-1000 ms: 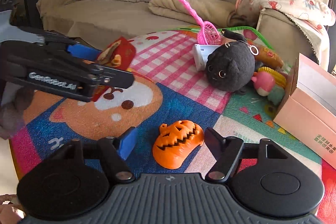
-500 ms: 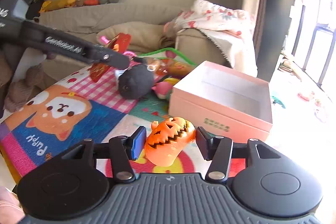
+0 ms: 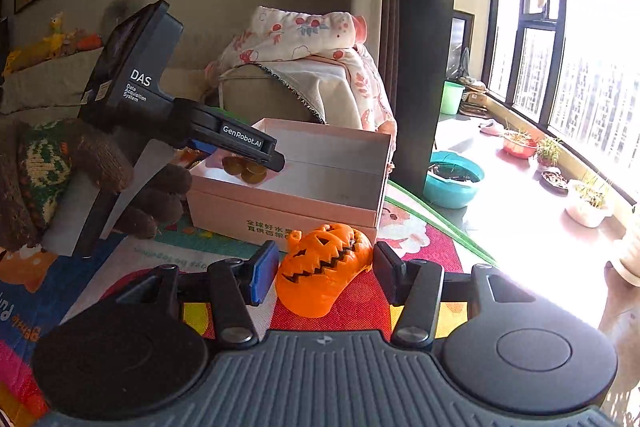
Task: Organize objects
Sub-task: 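Grasp the red snack pouch with the left tool while the right tool grasps the orange pumpkin toy, then drop the pouch and pumpkin into the pink box with both tools, then grasp the black plush toy with the left tool while the right tool grasps the pink basket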
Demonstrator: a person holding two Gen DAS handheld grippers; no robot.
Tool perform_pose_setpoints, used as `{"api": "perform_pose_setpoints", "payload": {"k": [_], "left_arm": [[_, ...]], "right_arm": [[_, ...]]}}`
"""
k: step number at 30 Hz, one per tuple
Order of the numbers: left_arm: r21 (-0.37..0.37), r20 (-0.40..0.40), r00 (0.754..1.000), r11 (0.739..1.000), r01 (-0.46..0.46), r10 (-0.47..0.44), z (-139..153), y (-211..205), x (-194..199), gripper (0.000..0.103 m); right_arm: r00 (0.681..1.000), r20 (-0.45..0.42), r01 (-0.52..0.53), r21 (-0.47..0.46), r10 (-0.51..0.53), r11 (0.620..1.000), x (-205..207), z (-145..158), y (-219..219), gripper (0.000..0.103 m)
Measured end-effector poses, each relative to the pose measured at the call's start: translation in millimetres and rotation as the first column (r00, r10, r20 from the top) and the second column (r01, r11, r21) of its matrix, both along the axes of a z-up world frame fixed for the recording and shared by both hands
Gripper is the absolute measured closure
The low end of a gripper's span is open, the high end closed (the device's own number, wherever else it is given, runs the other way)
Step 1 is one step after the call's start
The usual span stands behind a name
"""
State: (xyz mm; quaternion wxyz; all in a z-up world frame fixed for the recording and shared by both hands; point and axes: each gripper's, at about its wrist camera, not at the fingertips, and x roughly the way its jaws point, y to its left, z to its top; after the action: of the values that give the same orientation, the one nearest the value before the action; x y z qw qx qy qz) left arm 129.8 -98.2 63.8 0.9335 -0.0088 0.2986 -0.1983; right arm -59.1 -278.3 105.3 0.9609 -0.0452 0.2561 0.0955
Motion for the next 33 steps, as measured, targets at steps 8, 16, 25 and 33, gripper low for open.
{"api": "perform_pose_setpoints", "payload": {"k": [8,16,25,33], "left_arm": [[-0.089,0.148,0.985,0.993,-0.071,0.083,33.4,48.0,-37.8,0.026],[0.036,0.103,0.991,0.996,-0.083,0.079,-2.6,100.1,-106.4,0.026],[-0.01,0.074,0.968,0.97,-0.241,0.241,-16.0,156.2,-104.2,0.026],[0.013,0.081,0.975,0.978,-0.21,0.208,-21.4,137.2,-59.6,0.026]], "right_arm": [[0.999,0.036,0.006,0.053,-0.008,0.999,49.1,19.9,12.2,0.051],[0.994,0.091,0.063,0.053,-0.068,0.997,110.2,34.0,29.0,0.01],[0.999,0.02,-0.037,-0.051,0.038,0.998,74.6,-14.5,76.8,0.002],[0.994,-0.055,-0.097,-0.073,0.093,0.993,46.6,-51.1,101.0,0.0]]}}
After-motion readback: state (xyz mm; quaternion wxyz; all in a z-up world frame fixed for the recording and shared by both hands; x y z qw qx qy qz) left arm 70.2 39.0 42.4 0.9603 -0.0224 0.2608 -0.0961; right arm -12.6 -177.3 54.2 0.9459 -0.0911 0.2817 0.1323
